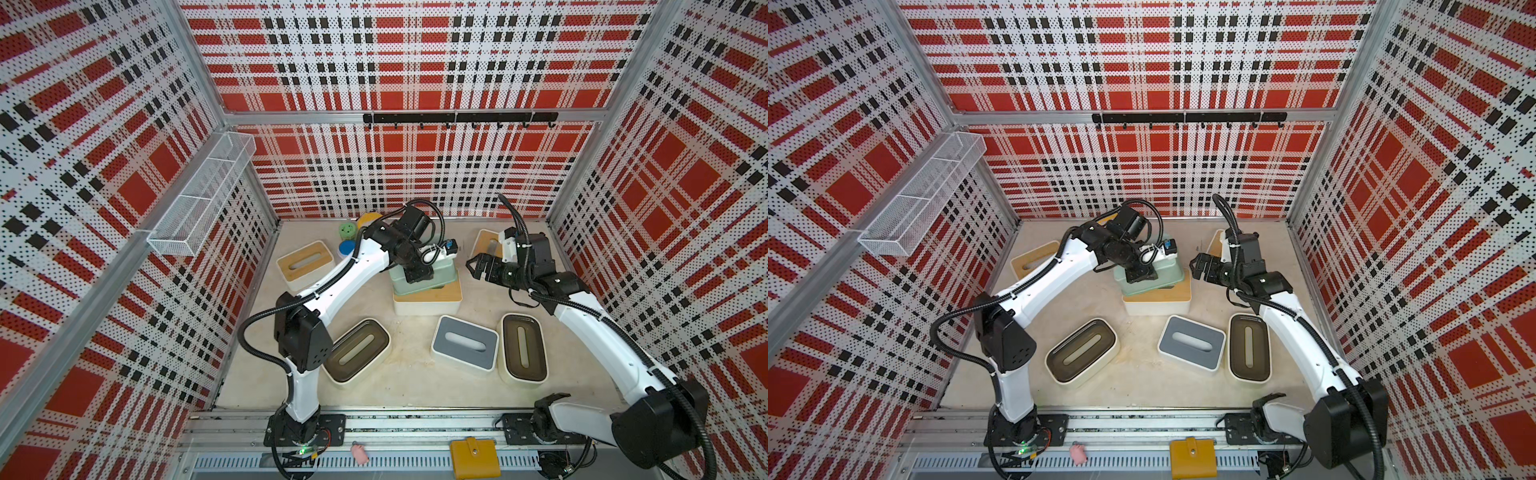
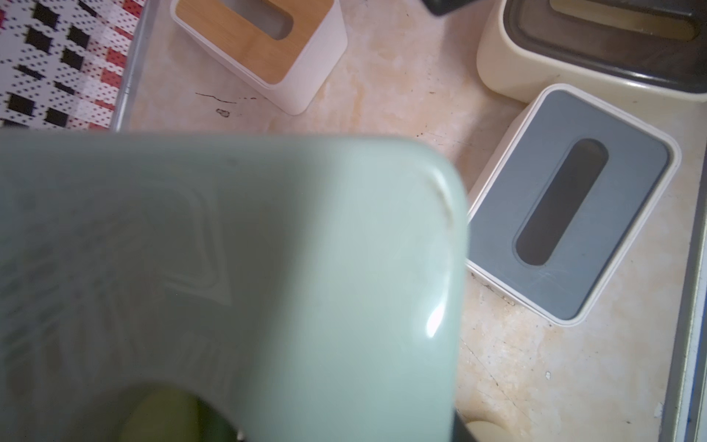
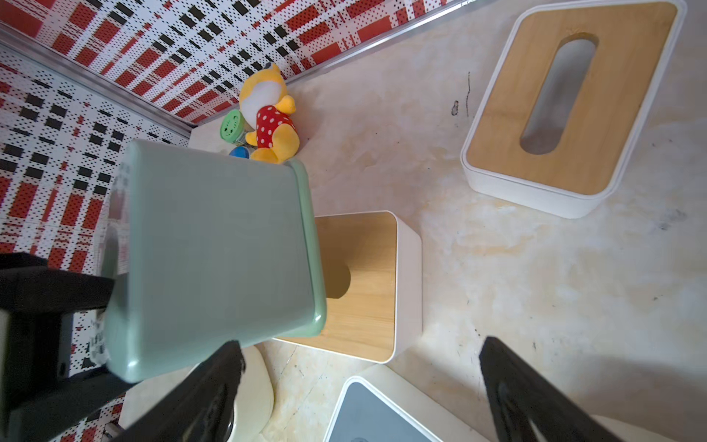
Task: Stack the tissue boxes
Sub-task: Place the tissue box at the tissue box.
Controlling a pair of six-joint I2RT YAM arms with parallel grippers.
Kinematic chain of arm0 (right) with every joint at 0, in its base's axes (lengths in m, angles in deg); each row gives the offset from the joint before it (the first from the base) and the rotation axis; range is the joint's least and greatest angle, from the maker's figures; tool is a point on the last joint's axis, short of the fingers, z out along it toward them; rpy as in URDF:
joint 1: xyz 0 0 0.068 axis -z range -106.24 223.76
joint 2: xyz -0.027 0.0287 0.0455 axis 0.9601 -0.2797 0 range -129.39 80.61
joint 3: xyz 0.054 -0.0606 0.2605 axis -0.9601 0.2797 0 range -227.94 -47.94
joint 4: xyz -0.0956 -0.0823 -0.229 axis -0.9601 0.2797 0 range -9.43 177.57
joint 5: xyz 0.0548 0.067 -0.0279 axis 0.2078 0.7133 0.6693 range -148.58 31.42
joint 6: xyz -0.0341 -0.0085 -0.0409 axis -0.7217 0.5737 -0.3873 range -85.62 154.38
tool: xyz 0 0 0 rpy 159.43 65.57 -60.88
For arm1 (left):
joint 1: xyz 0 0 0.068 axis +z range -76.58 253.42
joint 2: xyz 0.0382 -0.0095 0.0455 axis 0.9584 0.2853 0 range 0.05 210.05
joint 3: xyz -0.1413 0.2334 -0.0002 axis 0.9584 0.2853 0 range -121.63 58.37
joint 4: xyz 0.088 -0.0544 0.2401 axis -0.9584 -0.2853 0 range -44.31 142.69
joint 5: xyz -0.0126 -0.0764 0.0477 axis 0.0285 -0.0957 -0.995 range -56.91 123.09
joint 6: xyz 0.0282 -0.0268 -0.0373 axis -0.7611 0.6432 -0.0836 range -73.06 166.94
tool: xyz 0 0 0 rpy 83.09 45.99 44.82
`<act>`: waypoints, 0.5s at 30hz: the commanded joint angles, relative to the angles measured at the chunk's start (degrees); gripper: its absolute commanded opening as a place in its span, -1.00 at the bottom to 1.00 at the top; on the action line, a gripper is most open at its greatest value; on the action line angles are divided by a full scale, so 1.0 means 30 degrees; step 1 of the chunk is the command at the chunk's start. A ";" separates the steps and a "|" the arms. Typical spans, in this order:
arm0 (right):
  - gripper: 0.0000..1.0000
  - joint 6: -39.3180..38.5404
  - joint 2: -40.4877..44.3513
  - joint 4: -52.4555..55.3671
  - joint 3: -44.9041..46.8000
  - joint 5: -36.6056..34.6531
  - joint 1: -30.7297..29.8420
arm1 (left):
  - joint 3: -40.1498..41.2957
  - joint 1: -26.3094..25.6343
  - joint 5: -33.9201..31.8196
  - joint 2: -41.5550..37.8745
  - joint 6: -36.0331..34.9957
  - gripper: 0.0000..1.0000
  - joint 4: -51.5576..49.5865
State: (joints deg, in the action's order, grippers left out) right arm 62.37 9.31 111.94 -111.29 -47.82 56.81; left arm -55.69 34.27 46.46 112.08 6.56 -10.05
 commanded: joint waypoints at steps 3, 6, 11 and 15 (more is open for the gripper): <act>0.99 -0.0689 0.0697 0.0936 -0.0369 -0.0572 0.0016 | -0.2836 -0.0552 0.0185 0.1700 -0.1839 -0.40 -0.2616; 0.99 -0.0687 0.0914 0.1199 -0.0218 -0.0455 0.0012 | -0.4118 -0.0655 0.0133 0.2647 -0.2302 -0.39 -0.3704; 1.00 -0.0694 0.1295 0.1806 -0.0038 -0.0510 0.0016 | -0.5394 -0.0748 0.0259 0.3830 -0.2828 -0.38 -0.4742; 1.00 -0.0709 0.1582 0.2168 0.0049 -0.0510 0.0021 | -0.5529 -0.0758 0.0238 0.4272 -0.2971 -0.36 -0.4851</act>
State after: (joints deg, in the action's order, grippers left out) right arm 61.69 12.30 117.67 -111.25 -48.80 56.81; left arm -70.38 32.45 46.37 123.60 0.09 -21.99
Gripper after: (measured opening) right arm 0.996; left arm 0.368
